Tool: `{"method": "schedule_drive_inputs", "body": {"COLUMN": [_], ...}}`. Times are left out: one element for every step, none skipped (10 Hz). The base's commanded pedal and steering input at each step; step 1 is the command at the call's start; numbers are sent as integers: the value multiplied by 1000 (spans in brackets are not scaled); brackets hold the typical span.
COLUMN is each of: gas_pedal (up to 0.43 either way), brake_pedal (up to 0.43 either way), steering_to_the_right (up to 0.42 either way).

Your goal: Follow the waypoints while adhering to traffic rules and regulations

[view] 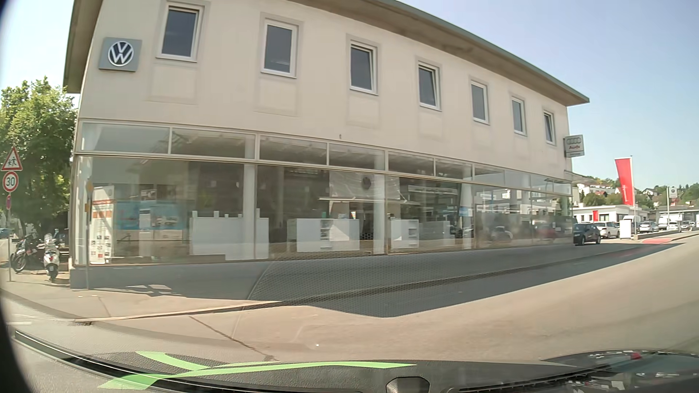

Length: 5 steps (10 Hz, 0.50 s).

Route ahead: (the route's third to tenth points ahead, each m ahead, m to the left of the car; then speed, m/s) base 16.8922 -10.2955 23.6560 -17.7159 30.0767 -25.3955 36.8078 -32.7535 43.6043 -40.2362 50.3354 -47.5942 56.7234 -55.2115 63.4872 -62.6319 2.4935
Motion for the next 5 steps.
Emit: {"method": "schedule_drive_inputs", "body": {"gas_pedal": [209,209,209,209,209], "brake_pedal": [0,0,0,0,0], "steering_to_the_right": [743,742,736,726,718]}}
